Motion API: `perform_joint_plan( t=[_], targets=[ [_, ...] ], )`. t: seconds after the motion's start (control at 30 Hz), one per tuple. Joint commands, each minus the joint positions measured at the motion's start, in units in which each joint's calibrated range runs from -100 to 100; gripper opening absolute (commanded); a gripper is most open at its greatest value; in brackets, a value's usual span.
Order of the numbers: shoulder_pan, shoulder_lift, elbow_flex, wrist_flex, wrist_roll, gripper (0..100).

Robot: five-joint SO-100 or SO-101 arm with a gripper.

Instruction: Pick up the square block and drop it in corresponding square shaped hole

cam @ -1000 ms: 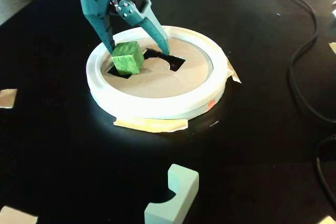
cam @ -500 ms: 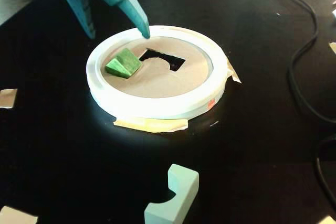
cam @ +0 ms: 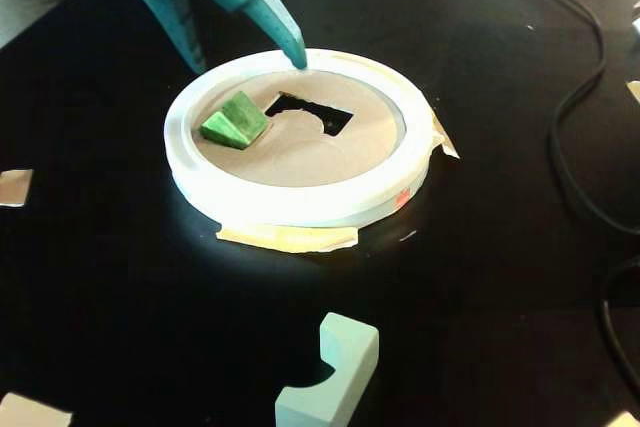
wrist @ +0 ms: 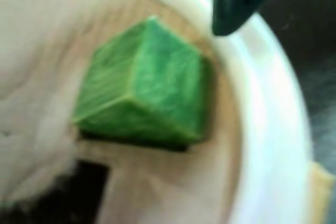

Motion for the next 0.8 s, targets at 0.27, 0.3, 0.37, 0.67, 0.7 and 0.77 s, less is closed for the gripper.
perform_joint_plan(
  t=[0.27, 0.3, 0.37, 0.67, 0.7, 0.77],
  targets=[
    [2.2, 3.4, -0.6, -3.1, -0.1, 91],
    [2.2, 3.4, -0.6, -3.1, -0.1, 91],
    [2.2, 3.4, -0.6, -3.2, -0.1, 91],
    [2.2, 7.0, -0.6, -7.4, 0.0, 91],
    [2.2, 7.5, -0.6, -7.4, 0.0, 91],
    [2.2, 8.5, -0.6, -7.4, 0.0, 91]
  ],
)
